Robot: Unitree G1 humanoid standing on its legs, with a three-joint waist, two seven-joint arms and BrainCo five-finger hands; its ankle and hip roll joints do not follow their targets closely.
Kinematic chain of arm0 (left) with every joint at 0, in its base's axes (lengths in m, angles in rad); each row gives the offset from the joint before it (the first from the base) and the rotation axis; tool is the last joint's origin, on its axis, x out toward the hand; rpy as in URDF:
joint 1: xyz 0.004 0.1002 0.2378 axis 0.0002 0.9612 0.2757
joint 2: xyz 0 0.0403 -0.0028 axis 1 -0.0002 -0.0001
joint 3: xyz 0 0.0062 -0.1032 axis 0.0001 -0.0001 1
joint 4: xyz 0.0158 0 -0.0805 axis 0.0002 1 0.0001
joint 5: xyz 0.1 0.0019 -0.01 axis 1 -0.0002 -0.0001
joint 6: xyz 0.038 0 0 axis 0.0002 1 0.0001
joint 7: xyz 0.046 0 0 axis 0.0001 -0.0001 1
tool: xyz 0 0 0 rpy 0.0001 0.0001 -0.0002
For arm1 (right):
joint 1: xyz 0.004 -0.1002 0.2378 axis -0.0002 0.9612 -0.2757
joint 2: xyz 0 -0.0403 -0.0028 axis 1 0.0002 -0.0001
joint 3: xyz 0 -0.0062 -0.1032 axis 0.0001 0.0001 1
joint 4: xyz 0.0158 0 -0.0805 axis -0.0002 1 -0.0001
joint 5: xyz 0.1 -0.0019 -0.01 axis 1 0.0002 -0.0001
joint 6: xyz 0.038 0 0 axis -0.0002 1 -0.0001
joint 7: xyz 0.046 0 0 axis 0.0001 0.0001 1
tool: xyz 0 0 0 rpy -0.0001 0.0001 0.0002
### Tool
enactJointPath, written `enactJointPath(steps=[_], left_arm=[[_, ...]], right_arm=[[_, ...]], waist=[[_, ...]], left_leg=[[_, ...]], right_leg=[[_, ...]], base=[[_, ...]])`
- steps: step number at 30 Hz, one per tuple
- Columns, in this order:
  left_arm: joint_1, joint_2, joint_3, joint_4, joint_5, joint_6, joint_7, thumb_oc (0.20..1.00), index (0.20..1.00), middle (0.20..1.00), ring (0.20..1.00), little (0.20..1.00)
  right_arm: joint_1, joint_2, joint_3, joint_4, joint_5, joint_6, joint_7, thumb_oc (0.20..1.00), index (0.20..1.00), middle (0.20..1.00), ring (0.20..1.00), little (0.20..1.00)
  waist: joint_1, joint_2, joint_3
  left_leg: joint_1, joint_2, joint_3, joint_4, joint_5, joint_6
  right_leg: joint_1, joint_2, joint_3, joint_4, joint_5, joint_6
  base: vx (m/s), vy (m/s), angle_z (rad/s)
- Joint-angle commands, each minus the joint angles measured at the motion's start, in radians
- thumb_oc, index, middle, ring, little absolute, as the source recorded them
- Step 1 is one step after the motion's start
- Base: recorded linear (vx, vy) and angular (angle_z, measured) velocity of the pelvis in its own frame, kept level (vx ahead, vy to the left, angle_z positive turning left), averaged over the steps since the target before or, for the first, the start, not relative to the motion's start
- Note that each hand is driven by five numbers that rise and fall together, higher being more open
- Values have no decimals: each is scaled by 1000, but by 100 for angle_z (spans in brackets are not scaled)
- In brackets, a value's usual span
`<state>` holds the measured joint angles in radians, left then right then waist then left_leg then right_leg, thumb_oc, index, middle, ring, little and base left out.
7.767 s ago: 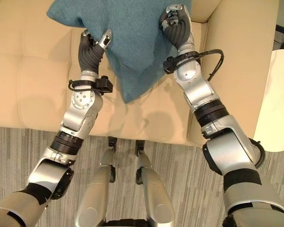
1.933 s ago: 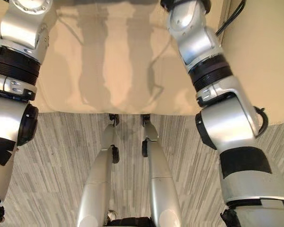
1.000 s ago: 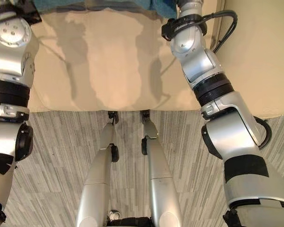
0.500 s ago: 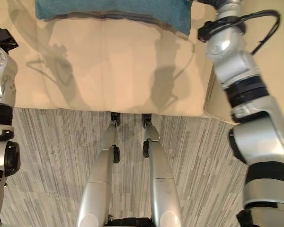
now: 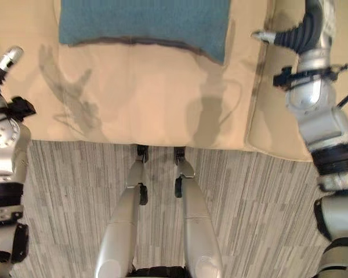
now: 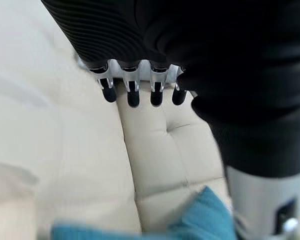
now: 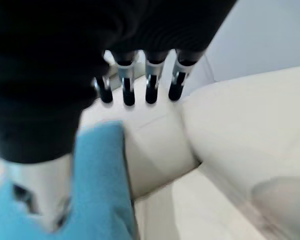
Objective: Pick up all the scattered cushions and arrange them neatly on the sofa.
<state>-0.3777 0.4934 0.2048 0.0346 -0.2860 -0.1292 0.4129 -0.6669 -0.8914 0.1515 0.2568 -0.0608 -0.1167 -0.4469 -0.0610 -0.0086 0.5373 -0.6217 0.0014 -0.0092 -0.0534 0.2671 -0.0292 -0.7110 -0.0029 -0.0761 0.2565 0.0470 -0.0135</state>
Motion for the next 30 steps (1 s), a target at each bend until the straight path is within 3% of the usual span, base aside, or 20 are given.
enactJointPath(steps=[1, 7, 12, 16, 18, 20, 23, 26, 30], left_arm=[[27, -10, 11, -28, -87, -11, -94, 1000, 1000, 1000, 1000, 1000], [280, -90, -11, 14, -75, 7, -200, 1000, 1000, 1000, 1000, 1000], [456, -176, -32, 258, -27, 24, -284, 1000, 1000, 1000, 1000, 1000], [495, -193, -112, 684, 149, 26, -329, 1000, 1000, 1000, 1000, 1000], [493, -221, -96, 890, 174, 32, -331, 1000, 1000, 1000, 1000, 1000], [493, -228, -88, 980, 192, 33, -330, 1000, 1000, 1000, 1000, 1000], [483, -237, -94, 1053, 222, 34, -321, 1000, 1000, 1000, 1000, 1000], [486, -257, -82, 1091, 230, 40, -319, 1000, 1000, 1000, 1000, 1000], [487, -284, -103, 1070, 247, 38, -324, 1000, 1000, 1000, 1000, 1000]], right_arm=[[52, 34, -80, -28, 14, -44, 55, 1000, 1000, 1000, 1000, 1000], [357, 145, -158, -42, 8, -57, 172, 1000, 1000, 1000, 1000, 1000], [543, 228, -84, 156, -64, -48, 272, 1000, 1000, 1000, 1000, 1000], [638, 367, -10, 449, -133, -35, 315, 1000, 1000, 1000, 1000, 1000], [671, 440, -18, 572, -142, -26, 320, 1000, 1000, 1000, 1000, 1000], [692, 471, -26, 640, -146, -17, 316, 1000, 1000, 1000, 1000, 1000], [697, 502, -37, 719, -134, -10, 304, 1000, 1000, 1000, 1000, 1000], [693, 520, -50, 789, -133, 4, 299, 1000, 1000, 1000, 1000, 1000], [670, 539, -17, 880, -158, 19, 301, 1000, 1000, 1000, 1000, 1000]], waist=[[6, -37, -17], [45, -26, -31], [61, -14, -174], [46, -4, -300], [38, -7, -344], [37, -16, -353], [32, -30, -369], [24, -61, -405], [22, -56, -452]], left_leg=[[128, 4, 44, -15, -121, -34], [328, 9, 55, -34, -129, -44], [425, 18, 57, -34, -158, -43], [522, 27, 69, -34, -187, -35], [562, 35, 67, -29, -193, -34], [555, 39, 61, 32, -174, -44], [534, 39, 49, 107, -180, -47], [540, 48, 36, 227, -259, -35], [628, 77, 18, 236, -281, -42]], right_leg=[[203, -57, -79, -297, 138, 46], [423, -37, -92, -320, 96, 42], [527, -17, -87, -314, 62, 46], [613, -5, -51, -280, 22, 51], [649, 5, -23, -273, 2, 49], [676, 5, 0, -284, 2, 42], [692, -1, 15, -301, 9, 37], [669, -39, 27, -292, 22, 41], [637, -53, 35, -273, 38, 61]], base=[[33, -42, 0], [37, -30, 0], [82, -12, 5], [30, 35, 1], [62, -11, -5], [-19, -11, -3], [-77, 4, -2], [-148, 68, 2], [-111, 162, 10]])
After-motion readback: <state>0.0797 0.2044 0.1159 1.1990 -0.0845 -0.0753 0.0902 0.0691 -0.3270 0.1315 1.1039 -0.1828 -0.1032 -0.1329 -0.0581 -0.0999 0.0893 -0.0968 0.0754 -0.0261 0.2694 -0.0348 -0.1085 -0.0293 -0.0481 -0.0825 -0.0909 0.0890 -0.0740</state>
